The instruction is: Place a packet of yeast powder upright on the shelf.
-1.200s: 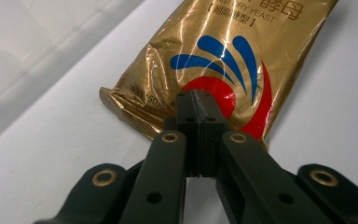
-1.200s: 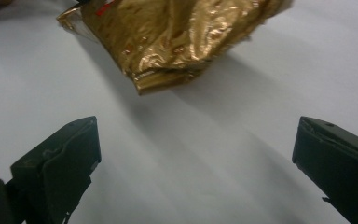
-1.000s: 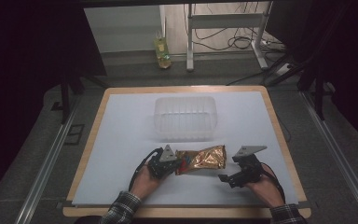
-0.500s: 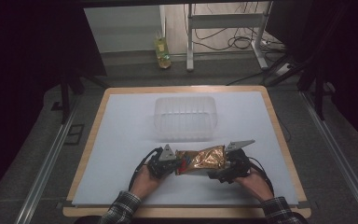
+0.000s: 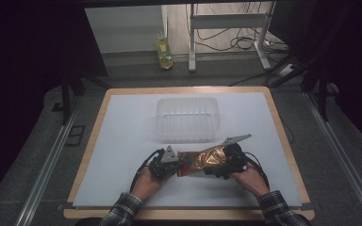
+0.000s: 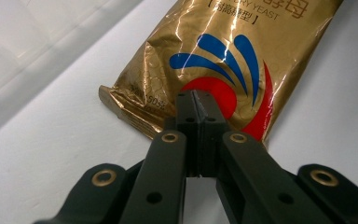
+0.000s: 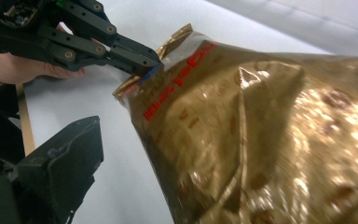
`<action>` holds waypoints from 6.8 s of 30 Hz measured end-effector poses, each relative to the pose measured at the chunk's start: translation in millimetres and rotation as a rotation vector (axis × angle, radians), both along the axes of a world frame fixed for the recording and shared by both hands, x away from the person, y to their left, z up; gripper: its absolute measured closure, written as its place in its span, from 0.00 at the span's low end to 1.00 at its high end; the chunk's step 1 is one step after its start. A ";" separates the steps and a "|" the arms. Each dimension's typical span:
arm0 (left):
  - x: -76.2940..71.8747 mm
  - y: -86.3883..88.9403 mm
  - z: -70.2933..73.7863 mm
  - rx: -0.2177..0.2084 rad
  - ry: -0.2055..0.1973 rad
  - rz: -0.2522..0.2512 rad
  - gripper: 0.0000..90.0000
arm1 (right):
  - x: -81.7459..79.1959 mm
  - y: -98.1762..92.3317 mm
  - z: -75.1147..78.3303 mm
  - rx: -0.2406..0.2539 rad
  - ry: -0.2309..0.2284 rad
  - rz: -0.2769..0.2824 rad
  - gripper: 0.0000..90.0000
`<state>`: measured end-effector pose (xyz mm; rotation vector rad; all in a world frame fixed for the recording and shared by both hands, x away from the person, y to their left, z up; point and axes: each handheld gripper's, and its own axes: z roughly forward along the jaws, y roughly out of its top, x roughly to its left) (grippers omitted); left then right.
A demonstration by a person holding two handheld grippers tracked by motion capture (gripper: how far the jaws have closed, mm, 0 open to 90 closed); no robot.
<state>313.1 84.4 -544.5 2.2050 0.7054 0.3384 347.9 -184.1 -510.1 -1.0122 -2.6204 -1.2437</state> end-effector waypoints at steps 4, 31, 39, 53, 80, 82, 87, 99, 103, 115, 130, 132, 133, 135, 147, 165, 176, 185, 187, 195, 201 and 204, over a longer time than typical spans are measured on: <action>-0.3 -0.2 -0.1 0.000 -0.002 0.001 1.00 | 2.3 5.7 4.4 0.000 0.009 -0.008 0.03; -1.0 4.3 1.6 -0.023 -0.019 0.032 0.78 | 8.4 5.2 27.3 0.010 0.109 -0.101 0.59; -1.0 11.3 2.7 -0.028 -0.024 0.057 0.52 | 8.9 2.7 31.4 0.027 0.134 -0.094 0.67; -13.5 8.1 9.5 -0.039 -0.033 0.011 0.23 | 10.1 1.2 50.7 0.061 0.189 -0.142 0.75; -39.6 11.1 15.2 -0.066 -0.075 -0.013 0.05 | 18.4 -4.1 94.8 0.065 0.089 -0.199 0.75; -41.6 11.3 15.2 -0.065 -0.076 -0.012 0.05 | 19.4 -4.0 96.0 0.065 0.089 -0.200 0.75; -46.6 13.1 16.0 -0.062 -0.082 -0.022 0.06 | 25.3 -1.1 102.9 0.076 0.085 -0.205 0.75; -48.0 11.6 15.3 -0.054 -0.098 -0.035 0.05 | 42.6 4.0 115.0 0.093 0.087 -0.232 0.75; -48.1 11.2 15.0 -0.055 -0.098 -0.037 0.05 | 49.7 5.4 118.2 0.095 0.089 -0.245 0.75; -48.3 10.8 15.2 -0.056 -0.104 -0.040 0.05 | 72.4 22.4 128.7 0.096 0.086 -0.268 0.75; -47.4 12.1 15.5 -0.058 -0.107 -0.039 0.05 | 104.4 62.0 126.3 0.056 0.085 -0.294 0.75; -47.1 13.0 15.9 -0.060 -0.107 -0.036 0.05 | 108.2 66.9 124.4 0.045 0.085 -0.297 0.75; -46.9 13.2 15.8 -0.062 -0.106 -0.036 0.05 | 110.0 69.4 123.3 0.038 0.086 -0.301 0.75; -46.7 13.5 15.9 -0.062 -0.107 -0.036 0.05 | 113.4 74.4 120.9 0.021 0.085 -0.306 0.75; -45.6 16.3 17.5 -0.064 -0.115 -0.029 0.05 | 127.6 91.6 115.7 -0.010 0.104 -0.335 0.75; -45.9 14.9 17.3 -0.057 -0.118 -0.037 0.05 | 139.2 111.9 115.4 -0.030 0.080 -0.372 0.75; -45.9 14.4 17.2 -0.058 -0.116 -0.040 0.05 | 139.4 123.0 119.8 -0.109 0.061 -0.406 0.76; -46.0 14.8 17.2 -0.057 -0.119 -0.039 0.05 | 137.2 121.4 120.0 -0.182 0.099 -0.396 0.77; -45.8 15.2 17.3 -0.059 -0.118 -0.037 0.05 | 137.1 118.9 121.4 -0.180 0.105 -0.392 0.77; -46.2 12.9 16.6 -0.052 -0.117 -0.045 0.05 | 136.8 122.3 119.3 -0.164 0.129 -0.368 0.77; -45.8 13.1 16.8 -0.054 -0.116 -0.044 0.05 | 140.1 130.6 115.3 -0.110 0.122 -0.360 0.76; -45.9 13.5 17.1 -0.056 -0.116 -0.043 0.05 | 143.1 135.8 114.2 -0.088 0.127 -0.363 0.76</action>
